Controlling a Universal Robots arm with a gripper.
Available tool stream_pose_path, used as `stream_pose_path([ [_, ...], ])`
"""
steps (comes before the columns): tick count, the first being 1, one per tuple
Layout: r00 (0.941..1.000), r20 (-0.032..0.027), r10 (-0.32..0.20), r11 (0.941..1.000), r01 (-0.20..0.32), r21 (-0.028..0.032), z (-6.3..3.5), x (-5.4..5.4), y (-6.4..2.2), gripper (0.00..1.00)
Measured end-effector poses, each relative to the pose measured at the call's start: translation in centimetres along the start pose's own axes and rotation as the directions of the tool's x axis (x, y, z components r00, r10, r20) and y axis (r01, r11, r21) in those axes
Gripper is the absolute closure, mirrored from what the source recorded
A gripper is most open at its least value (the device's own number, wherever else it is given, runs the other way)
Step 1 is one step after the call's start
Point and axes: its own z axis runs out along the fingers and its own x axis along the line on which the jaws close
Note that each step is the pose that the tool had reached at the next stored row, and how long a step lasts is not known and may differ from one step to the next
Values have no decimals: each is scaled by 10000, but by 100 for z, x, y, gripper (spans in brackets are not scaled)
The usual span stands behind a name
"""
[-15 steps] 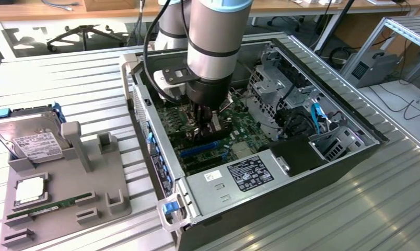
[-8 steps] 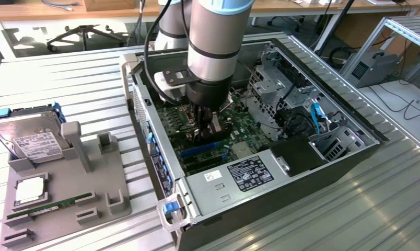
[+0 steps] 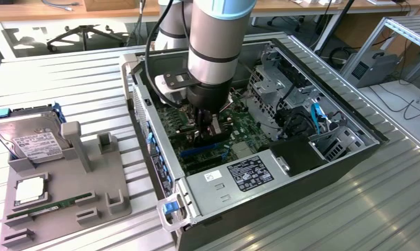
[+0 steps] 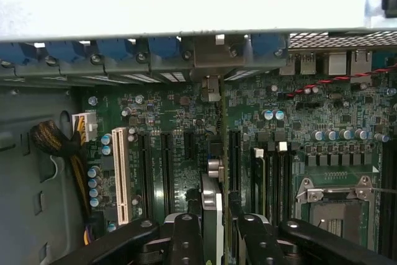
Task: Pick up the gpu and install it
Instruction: 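Insert the gpu into the slot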
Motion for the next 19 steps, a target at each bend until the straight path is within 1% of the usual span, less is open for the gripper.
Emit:
stream_pose_path([
  [19, 10000, -6, 1, 10000, -1, -3, 74, 16, 20, 73],
])
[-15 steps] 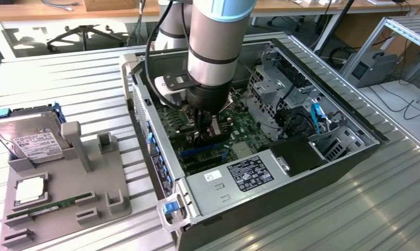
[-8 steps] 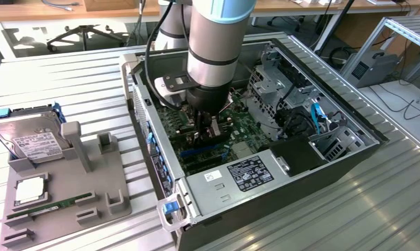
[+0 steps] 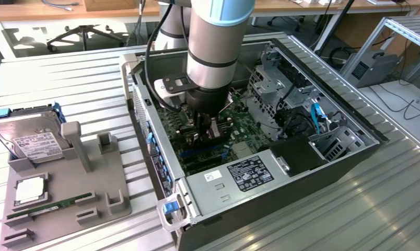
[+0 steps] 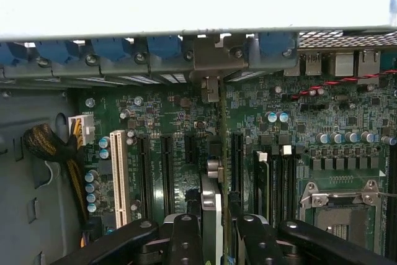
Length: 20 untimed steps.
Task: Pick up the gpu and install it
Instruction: 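Insert the gpu into the slot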
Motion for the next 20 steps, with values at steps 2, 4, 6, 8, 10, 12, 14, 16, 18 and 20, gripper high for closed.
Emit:
stream_pose_path([
  [2, 10000, 3, 1, 10000, -1, 1, 5, 0, 0, 73],
  [4, 10000, 2, 1, 10000, -1, 0, 8, 1, 0, 73],
  [6, 10000, 2, 1, 10000, -1, 0, 9, 1, 0, 73],
  [8, 10000, 4, 1, 10000, -1, 1, 10, 1, 0, 73],
  [10, 10000, 4, 1, 10000, -1, 2, 10, 1, 0, 73],
  [12, 10000, 4, 0, 10000, 0, 2, 10, 1, 0, 73],
  [14, 10000, 4, 1, 10000, -1, 2, 10, 1, 0, 73],
  [16, 10000, 4, 0, 10000, 0, 2, 10, 1, 0, 73],
  [18, 10000, 6, 0, 10000, 0, 3, 10, 1, 0, 73],
  [20, 10000, 7, -1, 10000, 1, 4, 8, 1, 0, 73],
])
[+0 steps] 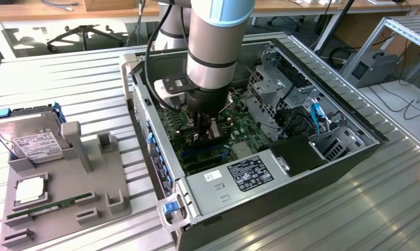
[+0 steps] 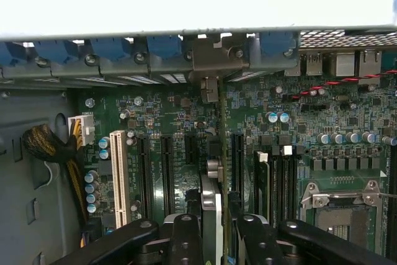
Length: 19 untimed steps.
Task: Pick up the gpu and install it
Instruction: 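Insert the gpu into the slot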
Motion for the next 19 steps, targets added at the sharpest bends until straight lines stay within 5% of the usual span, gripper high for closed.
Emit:
stream_pose_path([
  [19, 9997, -16, -240, 9997, 240, -5, -16, -12, 1, 73],
])
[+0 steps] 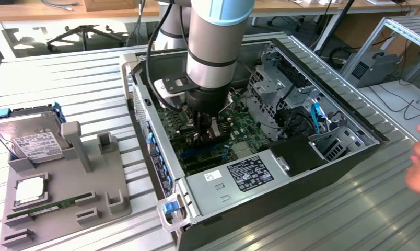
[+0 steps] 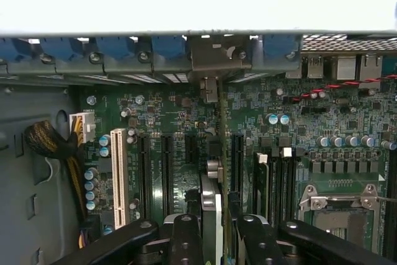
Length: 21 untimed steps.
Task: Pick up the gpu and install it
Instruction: 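Insert the gpu into the slot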
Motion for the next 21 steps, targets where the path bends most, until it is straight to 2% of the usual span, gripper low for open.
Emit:
stream_pose_path([
  [7, 10000, -3, -36, 10000, 36, -3, 12, -1, 0, 73],
  [11, 10000, -42, -37, 10000, 37, 1, 22, -1, 1, 73],
  [21, 10000, -46, -38, 10000, 38, 0, 21, -1, 1, 73],
])
